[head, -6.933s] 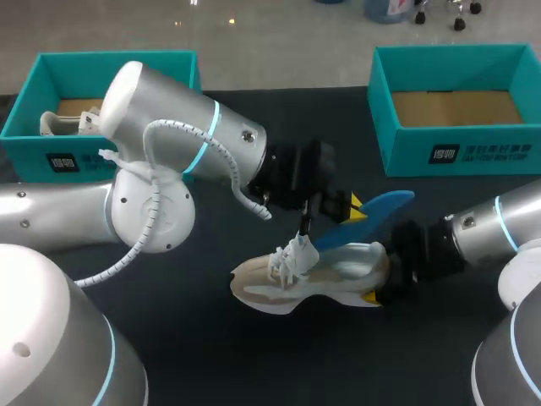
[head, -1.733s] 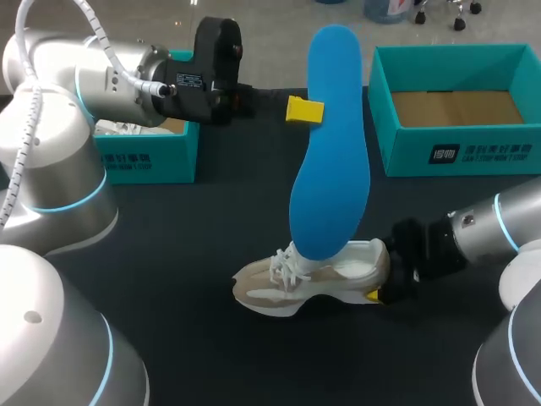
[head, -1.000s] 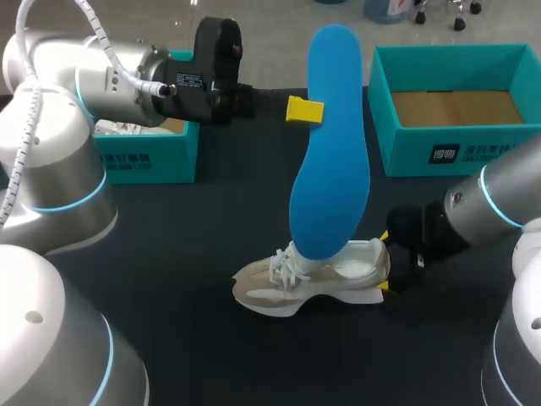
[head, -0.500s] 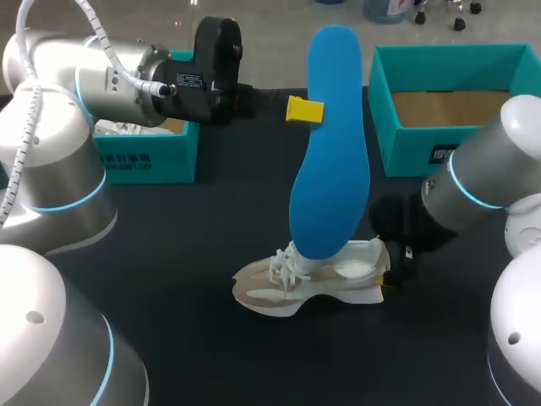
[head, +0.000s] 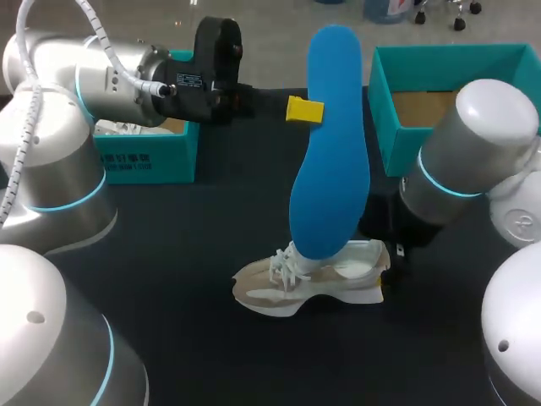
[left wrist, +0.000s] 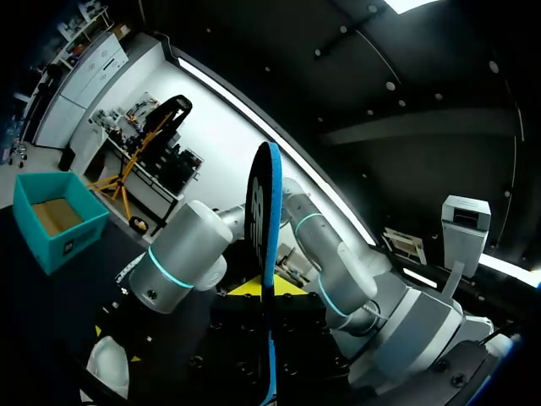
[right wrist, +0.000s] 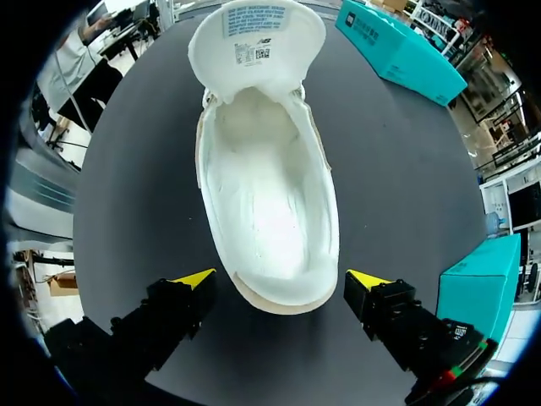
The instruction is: Take the shoe out of the shoebox, open the shoe tongue, remove and reinsert the insole, then place the shoe into the shoebox
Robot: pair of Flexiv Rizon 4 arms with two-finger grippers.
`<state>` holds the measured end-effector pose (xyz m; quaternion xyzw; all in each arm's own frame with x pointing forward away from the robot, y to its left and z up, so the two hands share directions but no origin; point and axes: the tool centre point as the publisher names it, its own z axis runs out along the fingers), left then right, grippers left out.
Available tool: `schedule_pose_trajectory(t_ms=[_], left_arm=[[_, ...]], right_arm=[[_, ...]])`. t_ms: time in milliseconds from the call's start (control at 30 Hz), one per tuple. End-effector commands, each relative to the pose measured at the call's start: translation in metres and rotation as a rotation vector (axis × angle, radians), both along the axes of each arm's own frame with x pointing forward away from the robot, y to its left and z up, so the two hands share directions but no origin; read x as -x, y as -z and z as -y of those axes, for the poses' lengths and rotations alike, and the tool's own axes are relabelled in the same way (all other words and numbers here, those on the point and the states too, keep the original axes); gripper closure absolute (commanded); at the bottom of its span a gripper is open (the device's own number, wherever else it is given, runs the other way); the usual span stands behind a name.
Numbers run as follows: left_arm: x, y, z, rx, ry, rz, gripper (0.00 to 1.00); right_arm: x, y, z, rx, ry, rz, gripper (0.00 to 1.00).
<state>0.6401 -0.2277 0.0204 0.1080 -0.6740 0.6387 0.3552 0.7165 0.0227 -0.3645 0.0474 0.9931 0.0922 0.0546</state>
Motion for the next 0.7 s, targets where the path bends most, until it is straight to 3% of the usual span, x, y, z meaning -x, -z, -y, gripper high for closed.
schedule_pose_trajectory(t_ms=[33,300,700], left_arm=[[0.001,0.0,0.001,0.001,-0.002,0.0,1.0],[0.001,0.0,0.001,0.001,-0.002,0.0,1.0],[0.001,0.0,0.001,0.001,-0.002,0.0,1.0]], right_arm=[[0.007,-0.014,-0.003,0.127,-0.003,-0.021,0.0],[0.013,-0.022,-0.009,0.101,-0.031,-0.036,0.0],[0.008,-0.029,-0.015,0.12,-0.039,-0.005,0.0]])
